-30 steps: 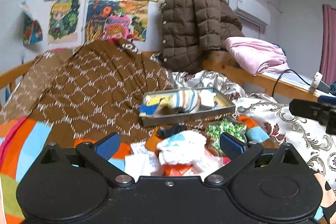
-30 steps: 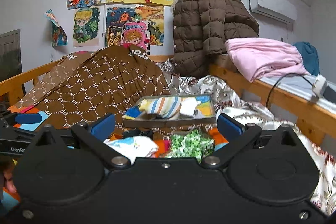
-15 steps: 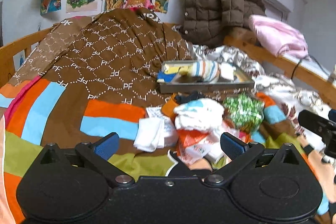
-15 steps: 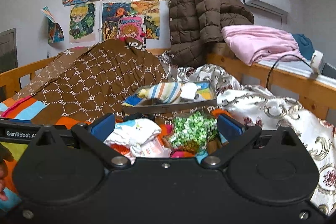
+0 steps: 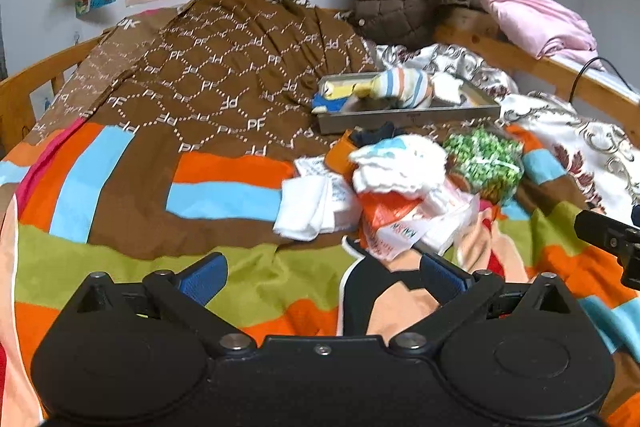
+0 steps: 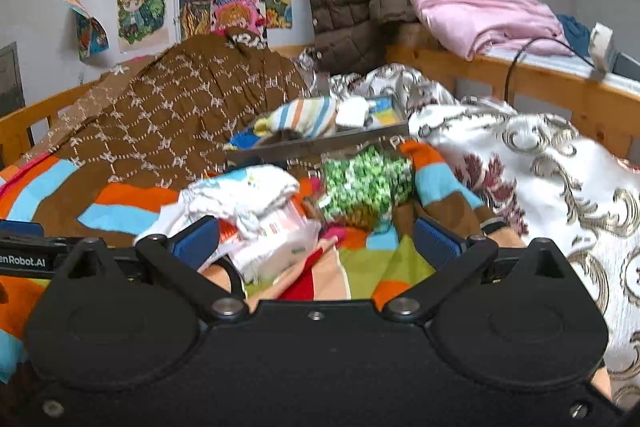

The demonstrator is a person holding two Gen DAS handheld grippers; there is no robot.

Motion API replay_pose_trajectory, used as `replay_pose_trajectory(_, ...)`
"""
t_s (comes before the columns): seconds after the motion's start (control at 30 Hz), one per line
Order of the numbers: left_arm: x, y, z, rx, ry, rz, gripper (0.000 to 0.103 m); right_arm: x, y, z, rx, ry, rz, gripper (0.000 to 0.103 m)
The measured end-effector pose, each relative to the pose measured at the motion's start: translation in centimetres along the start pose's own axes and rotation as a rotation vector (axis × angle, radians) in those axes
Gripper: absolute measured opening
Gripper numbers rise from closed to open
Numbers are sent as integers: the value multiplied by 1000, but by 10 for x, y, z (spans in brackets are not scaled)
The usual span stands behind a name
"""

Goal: Organize soft objects
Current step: 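Withdraw both grippers from the tray back toward the pile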

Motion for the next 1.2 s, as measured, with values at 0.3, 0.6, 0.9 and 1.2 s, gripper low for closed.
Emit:
replay_pose_trajectory(0.3,11,5,-9,-32,-6,-41,102,13,12,-13,-9,-30,-63,102)
replay_pose_trajectory(0.6,19,9,-16,-54,-9,-70,102,20,25,-18,-35,-54,-99,102)
replay_pose_trajectory(0.9,27,15,-24,-76,-30,-103,102,27,38,-17,-68,-75,-137,102)
replay_pose_trajectory(1.2,32,18,-30,-90,-43,-124,102,31,46,-17,-93,-88,-165,102)
Point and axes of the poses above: each gripper's, at about its wrist camera, not at the fingertips, and y roughly the way its jaws point, z to its right, x to its underside, the point moved 7 cm from there along y, roughly the way its jaws point, and after that the axes turned 7 degrees about -x, right-handed, at the moved point
